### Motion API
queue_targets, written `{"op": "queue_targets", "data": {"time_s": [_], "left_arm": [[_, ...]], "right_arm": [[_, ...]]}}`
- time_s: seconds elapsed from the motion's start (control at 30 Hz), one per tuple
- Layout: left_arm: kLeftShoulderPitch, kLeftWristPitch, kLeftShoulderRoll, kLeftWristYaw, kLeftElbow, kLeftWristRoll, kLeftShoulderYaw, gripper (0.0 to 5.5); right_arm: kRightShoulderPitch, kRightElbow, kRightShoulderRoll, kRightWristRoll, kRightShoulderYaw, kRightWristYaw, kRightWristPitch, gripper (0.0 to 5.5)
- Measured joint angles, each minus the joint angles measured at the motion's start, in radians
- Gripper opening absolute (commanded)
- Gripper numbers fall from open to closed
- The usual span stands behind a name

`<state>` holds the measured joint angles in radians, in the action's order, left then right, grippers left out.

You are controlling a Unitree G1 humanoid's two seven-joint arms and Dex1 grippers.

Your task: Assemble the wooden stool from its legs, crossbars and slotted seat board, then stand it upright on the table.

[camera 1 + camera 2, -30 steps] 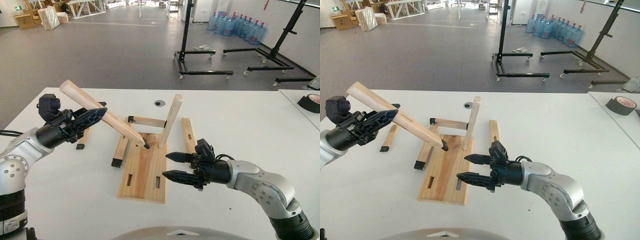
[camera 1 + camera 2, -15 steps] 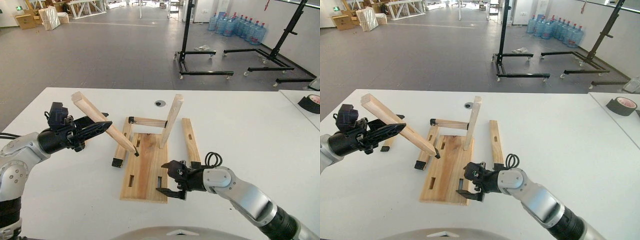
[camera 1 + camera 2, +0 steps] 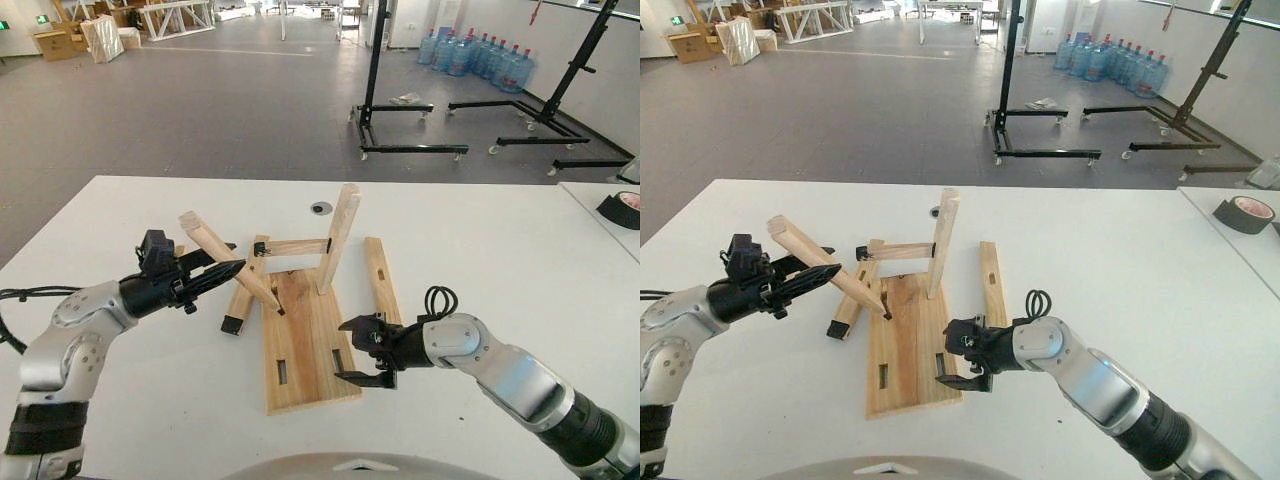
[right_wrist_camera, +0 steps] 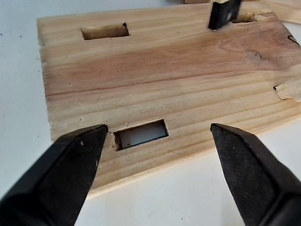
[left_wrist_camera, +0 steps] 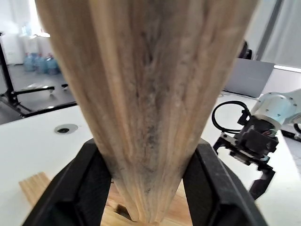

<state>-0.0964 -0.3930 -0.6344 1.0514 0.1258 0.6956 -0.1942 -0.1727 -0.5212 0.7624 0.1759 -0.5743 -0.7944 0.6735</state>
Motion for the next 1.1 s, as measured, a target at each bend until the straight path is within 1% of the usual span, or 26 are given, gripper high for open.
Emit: {"op": "queue_targets", "data": {"time_s": [0.17,0.27,0.43,0.73,0.9,1.1], "left_arm": [[-0.149,0.037,-0.002,0.108,-0.197,-0.043,0.047,2.02],[-0.201,0.046,-0.025,0.169,-0.252,-0.07,0.067,2.02],[-0.249,0.053,-0.072,0.243,-0.276,-0.109,0.097,2.02],[-0.306,0.031,-0.088,0.26,-0.294,-0.137,0.119,2.02],[-0.304,0.026,-0.059,0.254,-0.306,-0.137,0.122,2.02],[-0.288,0.025,-0.069,0.266,-0.283,-0.137,0.121,2.02]], "right_arm": [[0.001,0.043,-0.015,0.041,0.034,-0.041,-0.001,4.03],[-0.003,0.061,-0.018,0.049,0.037,-0.059,-0.001,4.03],[0.001,0.071,-0.02,0.06,0.054,-0.076,-0.001,4.03],[-0.001,0.075,-0.022,0.059,0.054,-0.082,-0.001,4.03],[-0.003,0.078,-0.022,0.058,0.054,-0.085,-0.003,4.03],[-0.004,0.081,-0.021,0.057,0.052,-0.088,-0.011,4.03]]}}
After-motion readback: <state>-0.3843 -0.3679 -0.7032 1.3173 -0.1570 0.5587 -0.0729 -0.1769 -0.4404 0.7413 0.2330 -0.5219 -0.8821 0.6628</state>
